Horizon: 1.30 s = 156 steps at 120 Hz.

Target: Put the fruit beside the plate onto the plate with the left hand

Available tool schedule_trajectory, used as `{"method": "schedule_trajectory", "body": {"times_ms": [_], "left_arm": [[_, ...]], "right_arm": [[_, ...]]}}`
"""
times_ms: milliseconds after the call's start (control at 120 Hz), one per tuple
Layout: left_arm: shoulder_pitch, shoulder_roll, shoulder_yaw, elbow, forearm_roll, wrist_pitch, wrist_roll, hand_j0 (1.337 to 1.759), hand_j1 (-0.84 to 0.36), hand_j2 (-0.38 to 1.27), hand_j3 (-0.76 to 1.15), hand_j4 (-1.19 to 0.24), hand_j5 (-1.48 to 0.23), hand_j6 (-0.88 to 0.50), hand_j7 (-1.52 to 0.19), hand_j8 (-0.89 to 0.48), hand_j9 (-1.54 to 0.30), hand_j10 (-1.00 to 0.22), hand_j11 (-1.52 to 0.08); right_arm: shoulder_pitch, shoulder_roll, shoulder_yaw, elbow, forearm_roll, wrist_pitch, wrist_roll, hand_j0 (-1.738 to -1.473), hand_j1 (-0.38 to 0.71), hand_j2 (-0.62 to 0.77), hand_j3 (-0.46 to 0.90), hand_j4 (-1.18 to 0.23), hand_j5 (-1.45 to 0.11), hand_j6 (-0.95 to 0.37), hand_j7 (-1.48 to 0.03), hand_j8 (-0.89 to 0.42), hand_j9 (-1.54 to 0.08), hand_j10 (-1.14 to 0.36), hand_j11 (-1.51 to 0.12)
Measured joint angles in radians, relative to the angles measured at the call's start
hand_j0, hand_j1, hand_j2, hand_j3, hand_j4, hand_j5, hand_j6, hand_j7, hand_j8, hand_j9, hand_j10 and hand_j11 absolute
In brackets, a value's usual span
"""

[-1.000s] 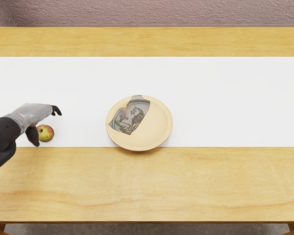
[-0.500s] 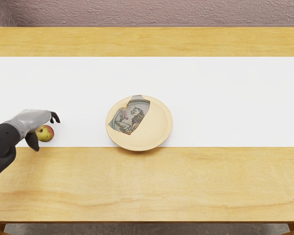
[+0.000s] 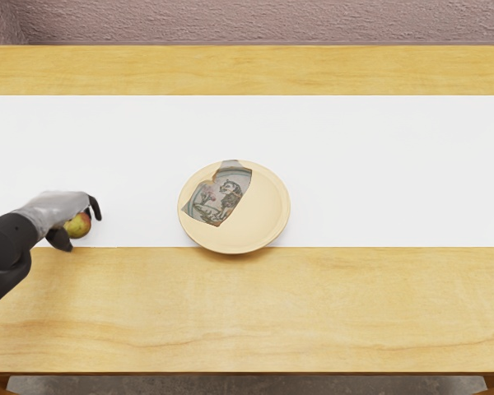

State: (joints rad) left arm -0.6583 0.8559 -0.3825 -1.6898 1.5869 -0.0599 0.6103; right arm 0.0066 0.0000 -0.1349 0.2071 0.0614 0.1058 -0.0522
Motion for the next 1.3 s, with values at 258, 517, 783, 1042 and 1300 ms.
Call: {"method": "schedule_trajectory", "body": {"times_ms": [258,517,783,1042,1300], "left_arm": [[0.006,0.003,0.002,0.0,-0.003,0.003,-0.003,1.662,-0.37,0.11,0.5,-0.61,-0.82,-0.28,-0.81,-0.36,-0.85,-0.65,-0.85],[-0.038,0.002,-0.002,-0.001,-0.033,-0.006,0.001,1.653,-0.37,0.34,0.2,-0.63,-0.99,-0.39,-0.95,-0.35,-1.01,-0.76,-1.01],[-0.259,0.002,-0.016,0.001,-0.347,-0.014,0.001,1.651,-0.35,0.4,0.05,-0.65,-1.04,-0.38,-1.02,-0.37,-1.06,-0.77,-1.06],[-0.272,-0.141,-0.169,0.051,-0.67,-0.023,0.001,1.652,-0.38,0.46,0.02,-0.62,-1.06,-0.35,-1.03,-0.36,-1.06,-0.75,-1.06],[-0.308,-0.256,-0.233,0.111,-0.726,-0.021,0.001,1.651,-0.32,0.31,0.0,-0.66,-1.05,-0.38,-1.03,-0.37,-1.05,-0.78,-1.06]], "right_arm": [[0.001,0.0,0.0,0.0,0.0,0.0,0.0,-1.658,-0.33,0.0,0.0,-0.01,-0.02,-0.01,-0.02,-0.01,-0.02,-0.01,-0.02],[0.001,0.0,0.0,0.0,0.0,0.0,0.0,-1.658,-0.33,0.0,0.0,-0.01,-0.02,-0.01,-0.02,-0.01,-0.02,-0.01,-0.02],[0.001,0.0,0.0,0.0,0.0,0.0,0.0,-1.658,-0.33,0.0,0.0,-0.01,-0.02,-0.01,-0.02,-0.01,-0.02,-0.01,-0.02],[0.0,0.0,0.0,0.0,0.0,0.0,0.0,-1.658,-0.33,0.0,0.0,-0.01,-0.02,-0.01,-0.02,-0.01,-0.02,-0.01,-0.02],[0.0,0.0,0.0,0.0,0.0,0.0,0.0,-1.658,-0.33,0.0,0.0,-0.01,-0.02,-0.01,-0.02,-0.01,-0.02,-0.01,-0.02]]}}
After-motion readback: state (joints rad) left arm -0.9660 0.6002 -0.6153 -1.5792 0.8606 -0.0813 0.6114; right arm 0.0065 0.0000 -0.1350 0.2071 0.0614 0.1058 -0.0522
